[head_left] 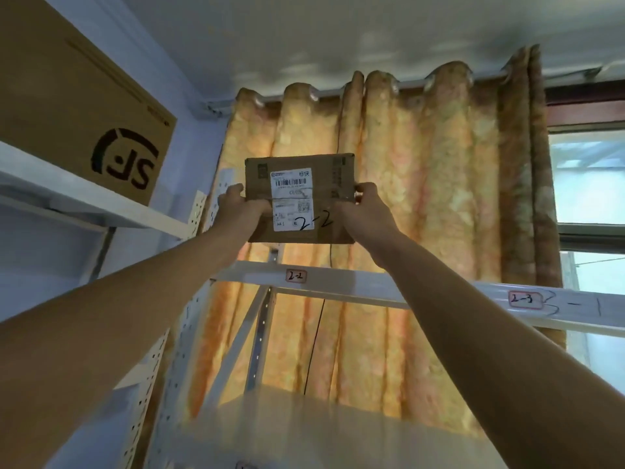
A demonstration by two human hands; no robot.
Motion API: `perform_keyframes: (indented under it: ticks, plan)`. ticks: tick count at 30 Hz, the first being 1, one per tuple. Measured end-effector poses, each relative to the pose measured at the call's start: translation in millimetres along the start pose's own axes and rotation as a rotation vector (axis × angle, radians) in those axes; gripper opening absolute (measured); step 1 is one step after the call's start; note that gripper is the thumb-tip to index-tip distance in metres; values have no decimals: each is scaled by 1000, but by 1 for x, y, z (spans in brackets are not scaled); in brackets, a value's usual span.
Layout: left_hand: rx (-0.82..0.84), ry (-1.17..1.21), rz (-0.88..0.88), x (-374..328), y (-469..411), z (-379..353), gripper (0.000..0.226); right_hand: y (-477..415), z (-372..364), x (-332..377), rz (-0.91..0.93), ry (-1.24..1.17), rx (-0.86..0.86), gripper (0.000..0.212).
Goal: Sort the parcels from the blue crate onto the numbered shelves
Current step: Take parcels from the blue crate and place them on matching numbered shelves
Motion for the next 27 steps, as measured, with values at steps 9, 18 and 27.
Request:
perform_keyframes:
  ticks: [9, 18, 27]
  plan:
    - [118, -112, 67, 106, -92, -33, 47, -98, -76, -70, -199, 77, 104, 11]
    - [398, -515, 122, 162, -144, -60, 33, -138, -111, -102, -367, 311, 259, 20]
    - [642, -843, 155, 200, -179, -82, 33, -155, -138, -110, -487, 482, 493, 35]
Point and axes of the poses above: each hand's wrist, its own y-axis away from the middle knuckle, its own z-axis out of the back of the hand, x = y × z, the point moved 3 cm from there along -y, towards the middle knuckle, and after that the axes turned 6 degrees about -z, right-handed, at the moved point
